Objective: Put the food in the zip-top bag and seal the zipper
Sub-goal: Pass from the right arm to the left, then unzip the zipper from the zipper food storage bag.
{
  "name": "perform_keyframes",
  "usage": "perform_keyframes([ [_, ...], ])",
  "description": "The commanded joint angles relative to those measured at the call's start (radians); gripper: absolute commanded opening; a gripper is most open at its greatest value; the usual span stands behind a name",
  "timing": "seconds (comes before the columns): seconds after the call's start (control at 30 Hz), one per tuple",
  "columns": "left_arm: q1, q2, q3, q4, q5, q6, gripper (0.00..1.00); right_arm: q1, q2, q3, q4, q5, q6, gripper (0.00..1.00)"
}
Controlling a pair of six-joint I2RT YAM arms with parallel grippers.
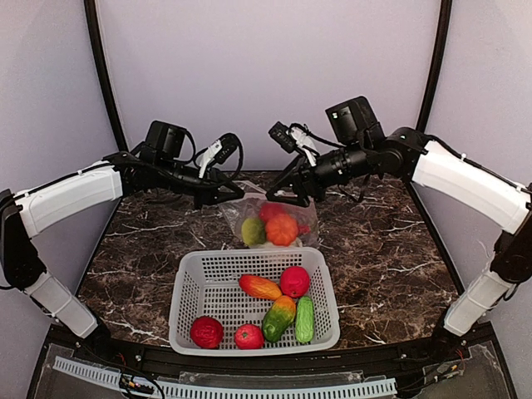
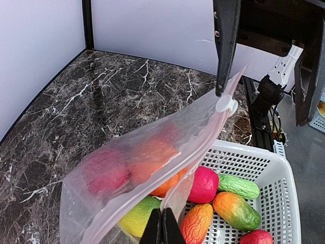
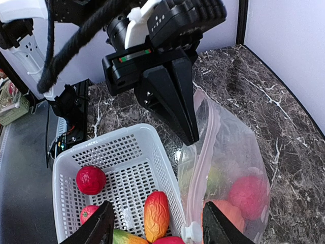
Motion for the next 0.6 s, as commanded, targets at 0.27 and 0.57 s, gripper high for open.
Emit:
perform_keyframes([
  [0.27, -0.004, -0.055, -0.016, 0.016, -0.012, -0.02, 0.01, 0.053, 0.046, 0.083, -0.143, 0.235, -0.101, 0.43],
  [0.57, -0.003, -0.05, -0.015, 0.008, -0.02, -0.013, 0.01, 0.053, 0.04, 0.097, -0.152, 0.257, -0.117, 0.34],
])
